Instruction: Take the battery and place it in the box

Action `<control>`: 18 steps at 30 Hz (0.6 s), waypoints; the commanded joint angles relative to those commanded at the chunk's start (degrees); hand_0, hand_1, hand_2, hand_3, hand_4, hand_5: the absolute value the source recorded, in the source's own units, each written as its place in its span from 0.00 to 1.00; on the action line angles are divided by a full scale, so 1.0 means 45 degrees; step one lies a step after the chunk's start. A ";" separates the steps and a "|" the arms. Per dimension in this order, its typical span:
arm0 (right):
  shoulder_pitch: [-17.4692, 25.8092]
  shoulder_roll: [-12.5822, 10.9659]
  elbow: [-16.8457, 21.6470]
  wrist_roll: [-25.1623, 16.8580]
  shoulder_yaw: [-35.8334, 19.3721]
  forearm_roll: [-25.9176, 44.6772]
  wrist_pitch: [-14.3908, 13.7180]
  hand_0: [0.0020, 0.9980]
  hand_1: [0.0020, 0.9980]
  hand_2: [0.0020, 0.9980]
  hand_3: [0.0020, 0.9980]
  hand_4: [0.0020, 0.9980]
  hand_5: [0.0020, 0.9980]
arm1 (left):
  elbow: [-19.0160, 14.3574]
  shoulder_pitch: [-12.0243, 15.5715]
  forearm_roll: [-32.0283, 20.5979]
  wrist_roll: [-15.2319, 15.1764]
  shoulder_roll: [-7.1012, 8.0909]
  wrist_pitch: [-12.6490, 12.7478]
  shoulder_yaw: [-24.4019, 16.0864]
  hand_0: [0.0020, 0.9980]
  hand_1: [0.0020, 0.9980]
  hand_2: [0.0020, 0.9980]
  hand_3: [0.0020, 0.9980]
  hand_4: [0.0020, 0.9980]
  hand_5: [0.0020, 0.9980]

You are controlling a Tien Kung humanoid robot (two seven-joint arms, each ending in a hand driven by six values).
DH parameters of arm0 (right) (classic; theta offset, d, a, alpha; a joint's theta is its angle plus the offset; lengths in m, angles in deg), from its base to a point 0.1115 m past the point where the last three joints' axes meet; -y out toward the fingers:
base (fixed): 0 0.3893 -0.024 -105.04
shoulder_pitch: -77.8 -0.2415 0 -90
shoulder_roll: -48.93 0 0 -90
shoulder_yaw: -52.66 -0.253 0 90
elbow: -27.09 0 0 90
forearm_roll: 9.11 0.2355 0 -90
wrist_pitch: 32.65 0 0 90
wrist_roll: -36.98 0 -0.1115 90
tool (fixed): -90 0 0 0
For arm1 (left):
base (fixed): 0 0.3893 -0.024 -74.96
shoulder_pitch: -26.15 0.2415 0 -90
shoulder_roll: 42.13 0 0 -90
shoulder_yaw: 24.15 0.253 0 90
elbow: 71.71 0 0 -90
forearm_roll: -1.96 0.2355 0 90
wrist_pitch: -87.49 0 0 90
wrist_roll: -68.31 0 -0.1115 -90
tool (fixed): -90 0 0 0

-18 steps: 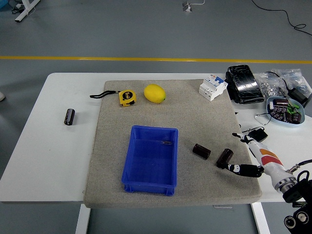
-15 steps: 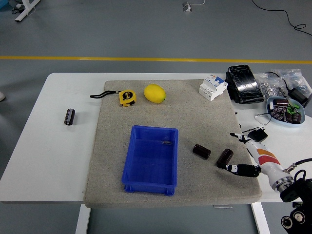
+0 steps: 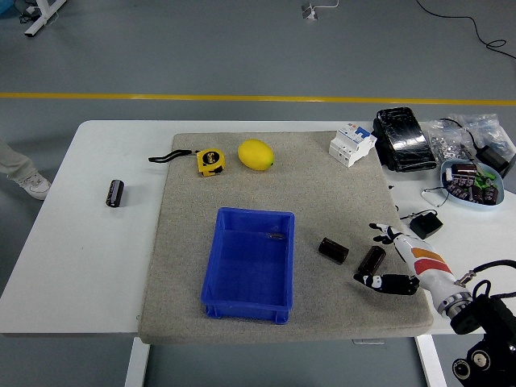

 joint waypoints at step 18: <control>-0.0074 0.0123 -0.0591 -0.0002 0.0238 -0.0008 -0.0412 0.58 0.60 0.63 0.83 1.00 0.39 | -0.0012 0.0009 0.0036 0.0023 -0.0005 -0.0010 -0.0017 0.74 0.68 0.70 0.63 0.67 0.65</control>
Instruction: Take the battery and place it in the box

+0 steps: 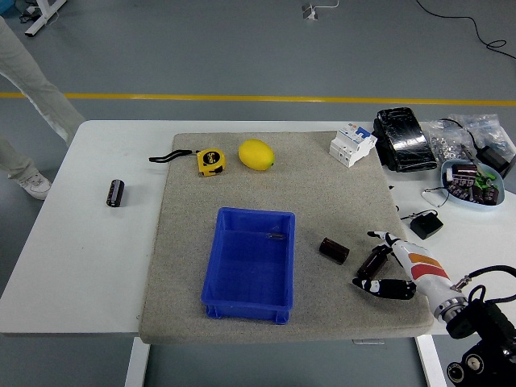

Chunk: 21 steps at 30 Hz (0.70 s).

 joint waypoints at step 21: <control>0.0015 0.0015 -0.0048 -0.0468 -0.0014 0.0529 -0.0413 0.38 0.49 0.55 0.77 1.00 0.19 | -0.0010 0.0035 0.0140 0.0054 0.0012 -0.0018 -0.0065 0.74 0.68 0.70 0.63 0.67 0.65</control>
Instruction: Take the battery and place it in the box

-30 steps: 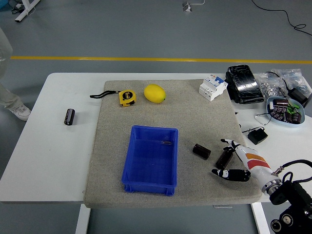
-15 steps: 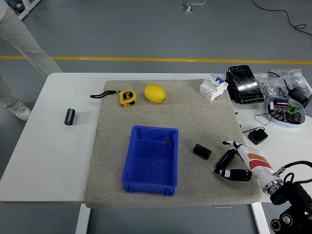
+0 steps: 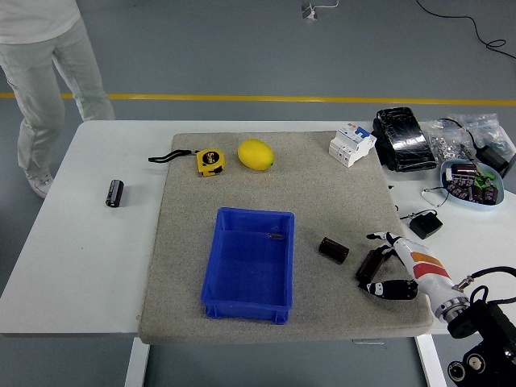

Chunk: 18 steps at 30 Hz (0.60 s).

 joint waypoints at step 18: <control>0.0047 -0.0071 0.0195 -0.0128 0.0057 0.0368 0.0022 0.31 0.44 0.49 0.72 0.97 0.15 | -0.0010 0.0066 0.0233 0.0087 0.0023 -0.0005 -0.0149 0.74 0.68 0.70 0.63 0.67 0.65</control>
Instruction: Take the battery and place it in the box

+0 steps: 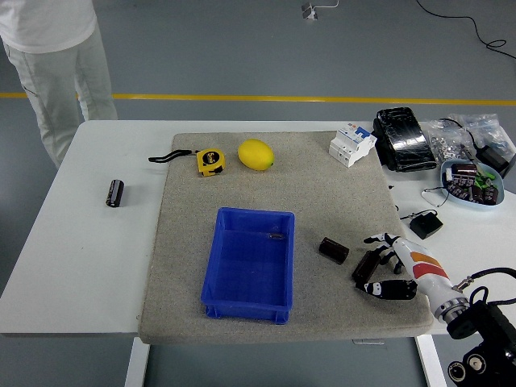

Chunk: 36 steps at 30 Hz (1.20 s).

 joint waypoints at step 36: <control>-0.4305 0.0903 0.1291 -0.0391 0.3928 0.1392 0.0871 0.89 0.93 1.00 1.00 1.00 0.24 | 0.0004 -0.0052 -0.0327 -0.0106 0.0161 0.0103 0.0160 0.74 0.68 0.70 0.63 0.68 0.65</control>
